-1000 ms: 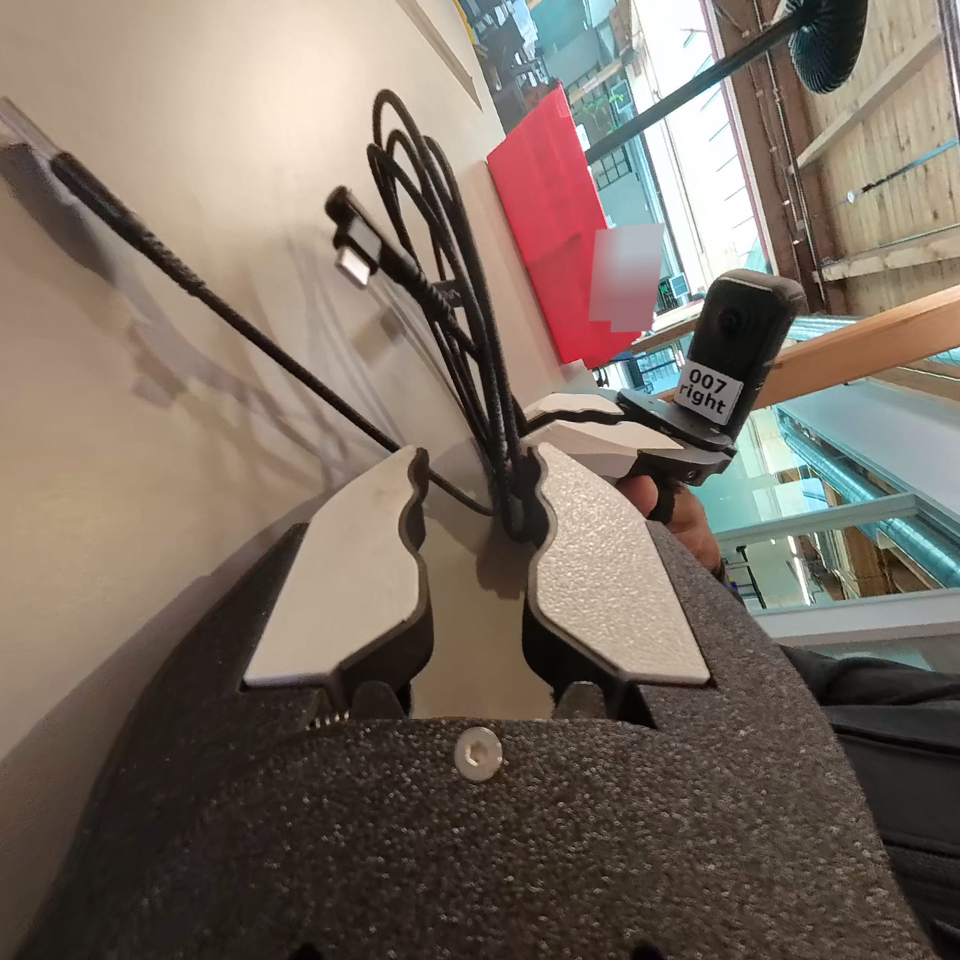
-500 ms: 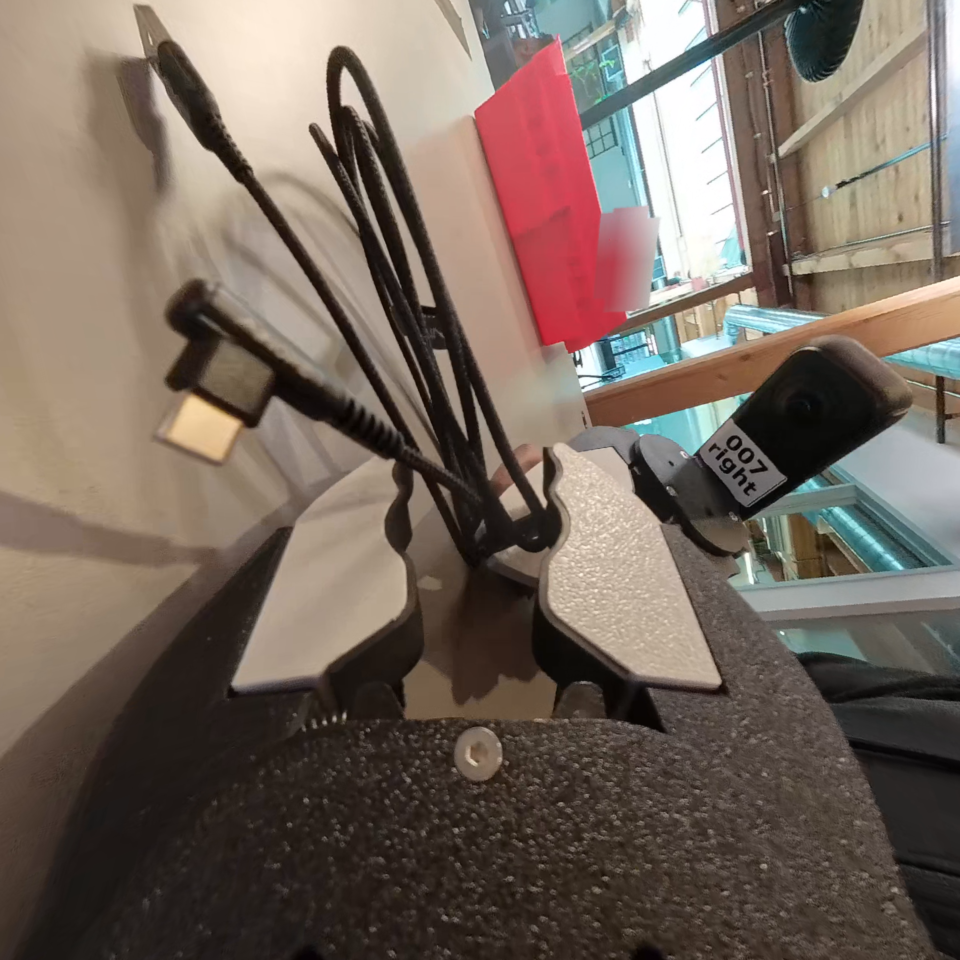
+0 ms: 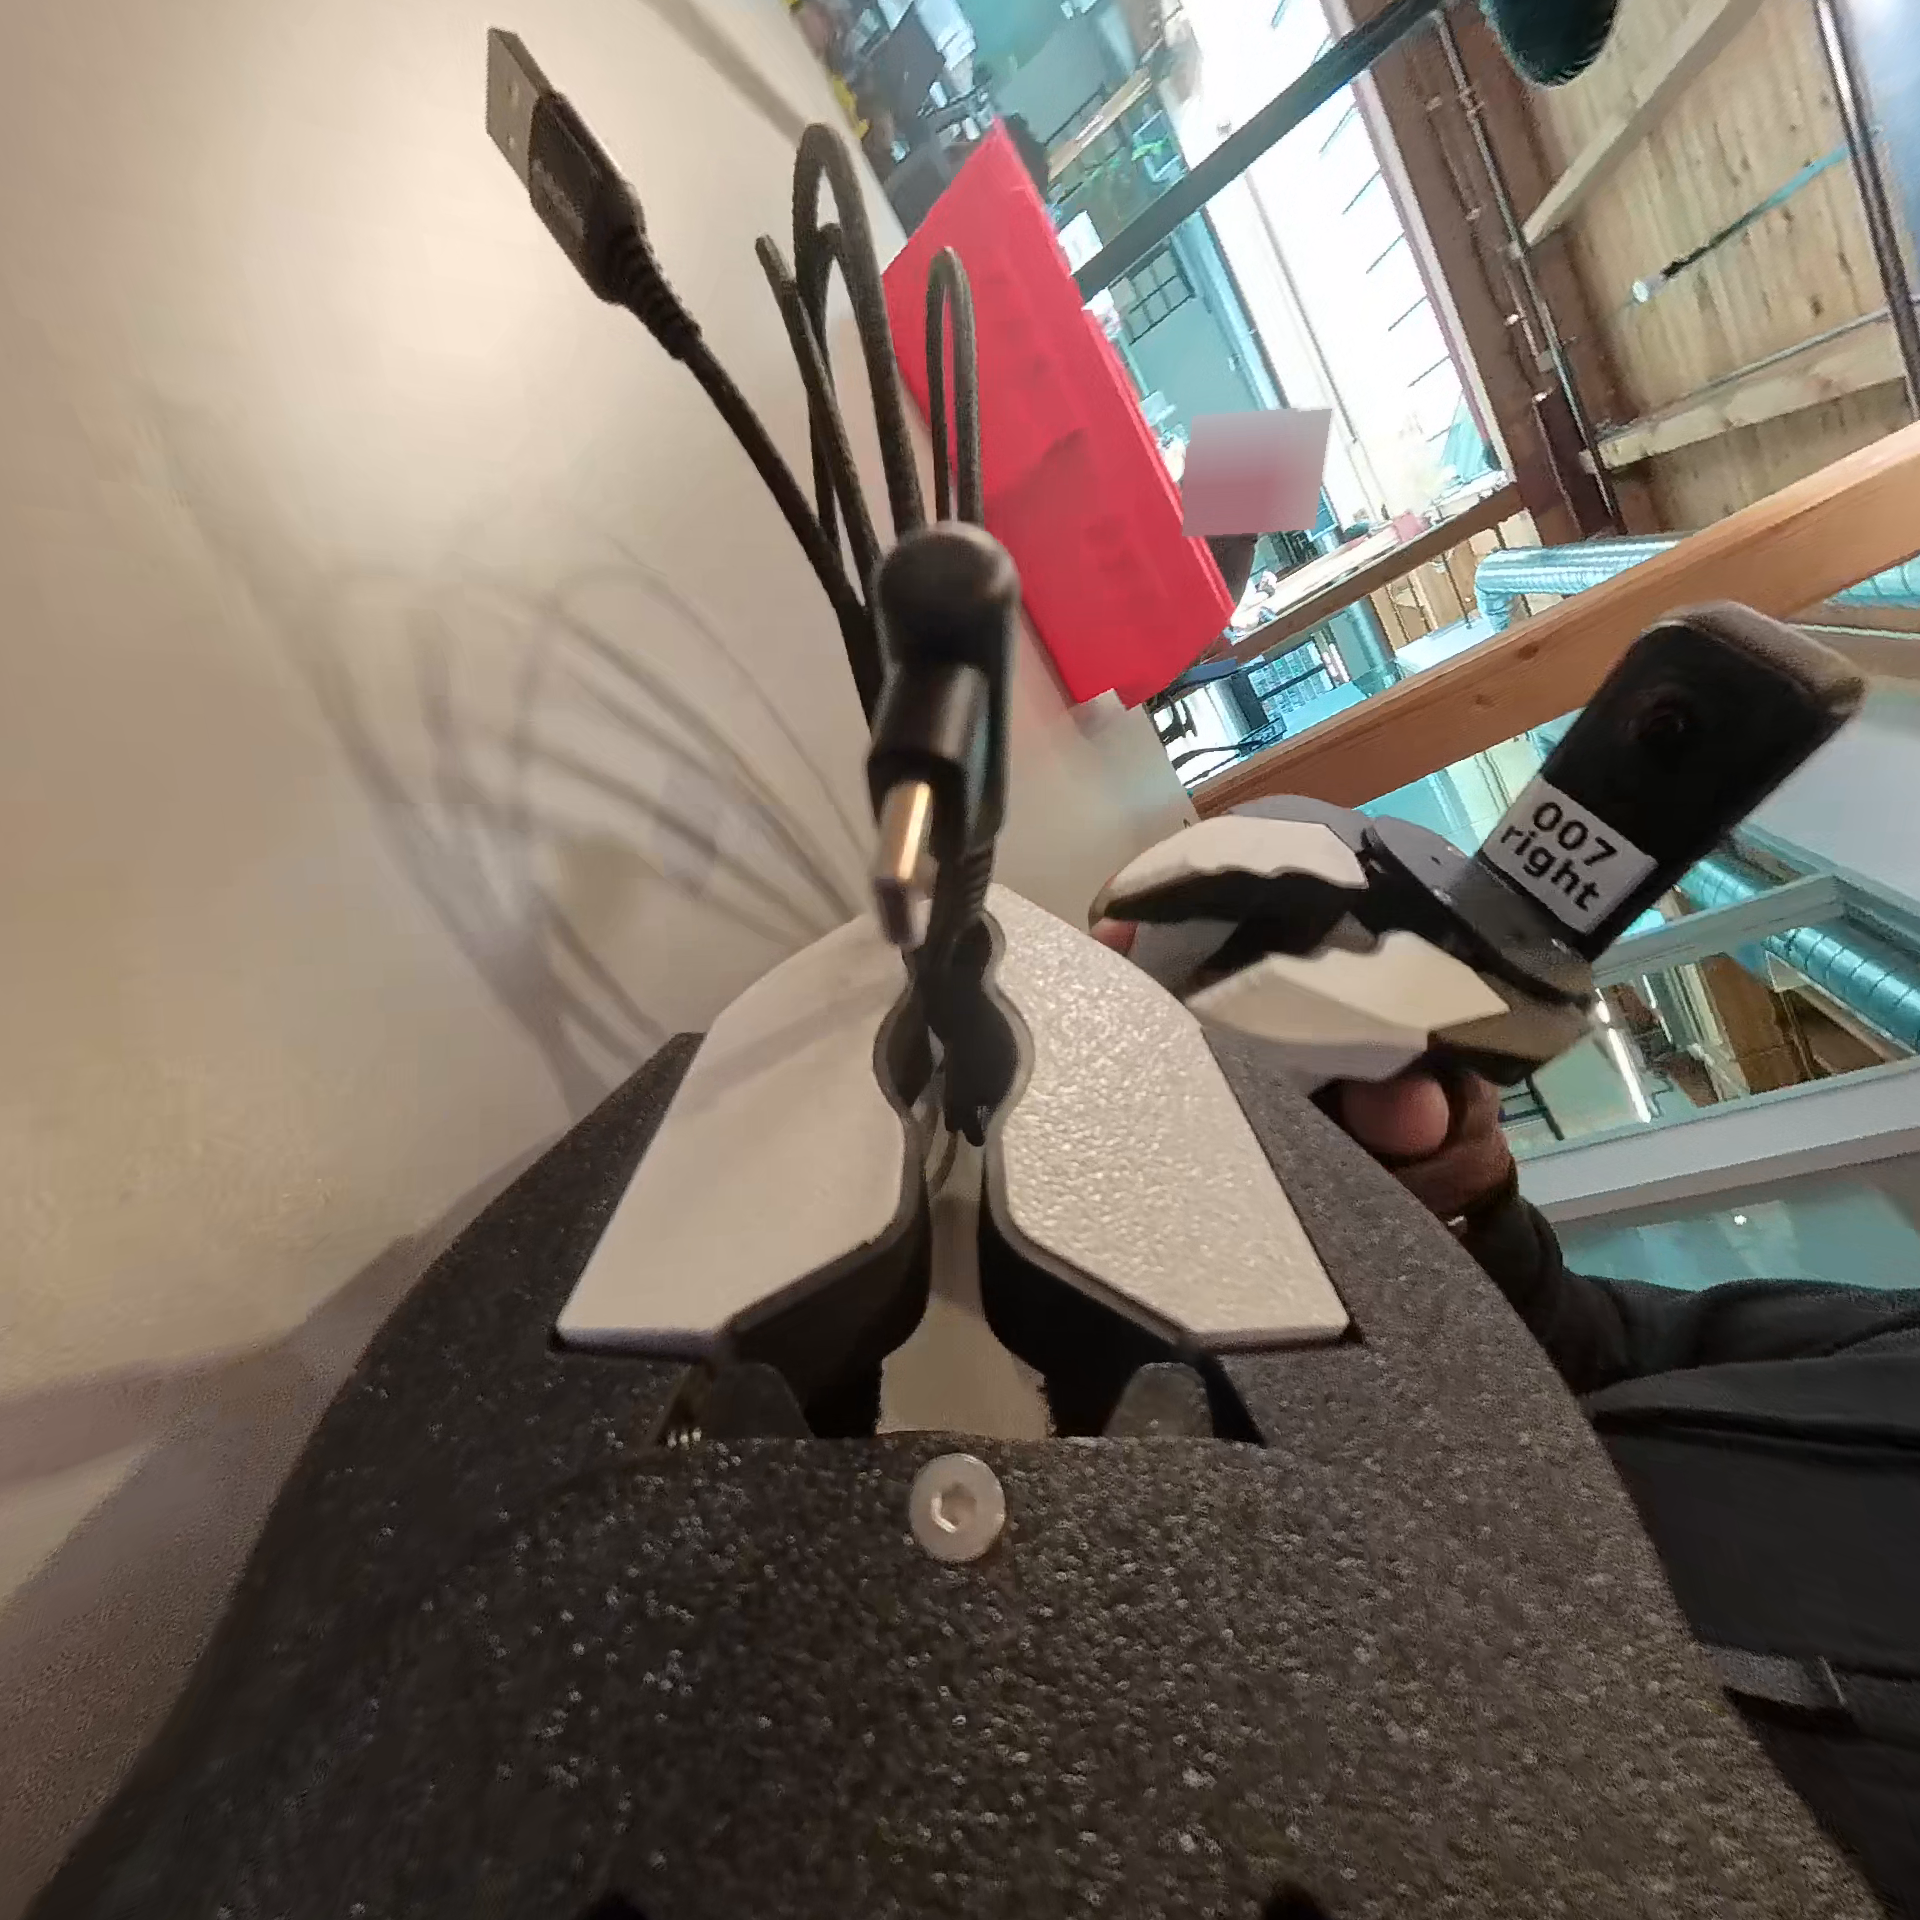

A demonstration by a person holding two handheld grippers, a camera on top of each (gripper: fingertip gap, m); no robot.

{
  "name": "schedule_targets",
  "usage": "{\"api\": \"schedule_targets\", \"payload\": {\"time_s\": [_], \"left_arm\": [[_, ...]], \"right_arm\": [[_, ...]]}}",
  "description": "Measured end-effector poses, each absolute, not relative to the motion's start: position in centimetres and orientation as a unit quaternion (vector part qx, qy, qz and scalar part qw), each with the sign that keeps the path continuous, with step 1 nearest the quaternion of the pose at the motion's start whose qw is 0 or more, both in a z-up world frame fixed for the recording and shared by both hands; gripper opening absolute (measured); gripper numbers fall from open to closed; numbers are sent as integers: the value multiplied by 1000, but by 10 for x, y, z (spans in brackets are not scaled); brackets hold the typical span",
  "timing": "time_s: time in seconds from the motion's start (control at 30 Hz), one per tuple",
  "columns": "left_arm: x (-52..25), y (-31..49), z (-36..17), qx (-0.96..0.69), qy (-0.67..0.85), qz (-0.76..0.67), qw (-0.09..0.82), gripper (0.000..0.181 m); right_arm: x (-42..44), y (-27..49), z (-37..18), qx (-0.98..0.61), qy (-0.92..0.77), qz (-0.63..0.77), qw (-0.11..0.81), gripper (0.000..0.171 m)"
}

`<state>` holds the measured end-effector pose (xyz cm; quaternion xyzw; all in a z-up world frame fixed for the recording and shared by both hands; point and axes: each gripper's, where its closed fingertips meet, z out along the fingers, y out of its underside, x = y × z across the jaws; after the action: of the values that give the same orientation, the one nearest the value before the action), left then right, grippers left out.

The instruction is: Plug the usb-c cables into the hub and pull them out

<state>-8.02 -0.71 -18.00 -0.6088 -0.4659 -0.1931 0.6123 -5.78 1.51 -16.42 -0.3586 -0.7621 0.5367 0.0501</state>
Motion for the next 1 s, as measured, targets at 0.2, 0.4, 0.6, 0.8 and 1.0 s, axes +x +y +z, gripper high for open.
{"api": "schedule_targets", "payload": {"time_s": [0.2, 0.4, 0.6, 0.8, 1.0], "left_arm": [[-80, -5, -155, -613, -413, -178, 650, 4], [-65, 12, -138, -617, -354, -210, 671, 4], [-51, 21, -134, -616, -318, -240, 680, 5], [-46, 28, -145, -611, -333, -263, 668, 22], [-35, 49, -148, -627, -312, -280, 656, 36]], "right_arm": [[-79, 76, -167, -450, -715, 527, 93, 39], [-60, 63, -173, -444, -691, 567, -57, 51], [-59, 59, -172, -437, -705, 557, -31, 14], [-72, 88, -148, -447, -694, 564, 27, 2], [-81, 135, -101, -445, -685, 567, 103, 2]]}}
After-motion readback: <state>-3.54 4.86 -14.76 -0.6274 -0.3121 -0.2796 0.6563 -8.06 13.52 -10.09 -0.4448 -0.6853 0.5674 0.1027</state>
